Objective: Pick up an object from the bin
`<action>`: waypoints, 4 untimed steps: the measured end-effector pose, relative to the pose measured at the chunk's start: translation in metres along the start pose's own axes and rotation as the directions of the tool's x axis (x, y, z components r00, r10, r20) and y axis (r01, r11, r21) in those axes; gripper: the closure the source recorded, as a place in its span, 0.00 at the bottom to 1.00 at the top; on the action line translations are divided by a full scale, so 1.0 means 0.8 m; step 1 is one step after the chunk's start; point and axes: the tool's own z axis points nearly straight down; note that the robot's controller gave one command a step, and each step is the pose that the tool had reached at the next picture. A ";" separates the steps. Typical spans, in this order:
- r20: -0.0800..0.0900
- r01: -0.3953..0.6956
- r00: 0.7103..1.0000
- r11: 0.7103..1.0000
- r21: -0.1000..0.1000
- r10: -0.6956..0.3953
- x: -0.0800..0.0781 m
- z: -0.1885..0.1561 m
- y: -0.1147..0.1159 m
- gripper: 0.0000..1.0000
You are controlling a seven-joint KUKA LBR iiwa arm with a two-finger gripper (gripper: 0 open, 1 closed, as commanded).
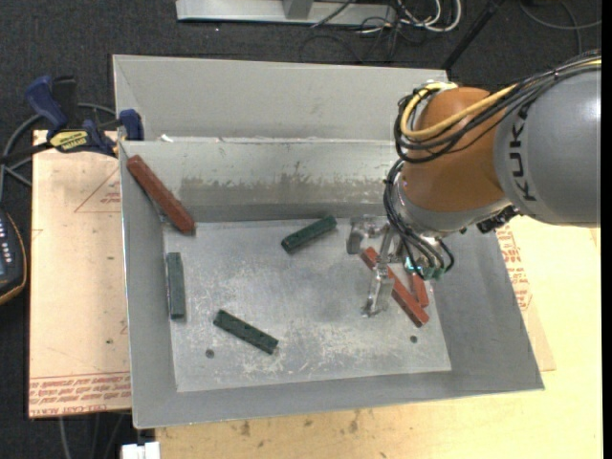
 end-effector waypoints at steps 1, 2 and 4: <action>0.009 0.054 0.999 0.999 0.003 -0.054 -0.049 0.118 -0.115 0.00; 0.007 -0.033 0.999 0.999 -0.001 0.033 -0.026 0.114 -0.115 0.00; 0.011 0.255 0.967 0.967 0.003 -0.255 -0.047 0.113 -0.140 1.00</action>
Offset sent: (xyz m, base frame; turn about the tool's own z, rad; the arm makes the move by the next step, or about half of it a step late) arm 0.0386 -0.0879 -0.0911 -0.0617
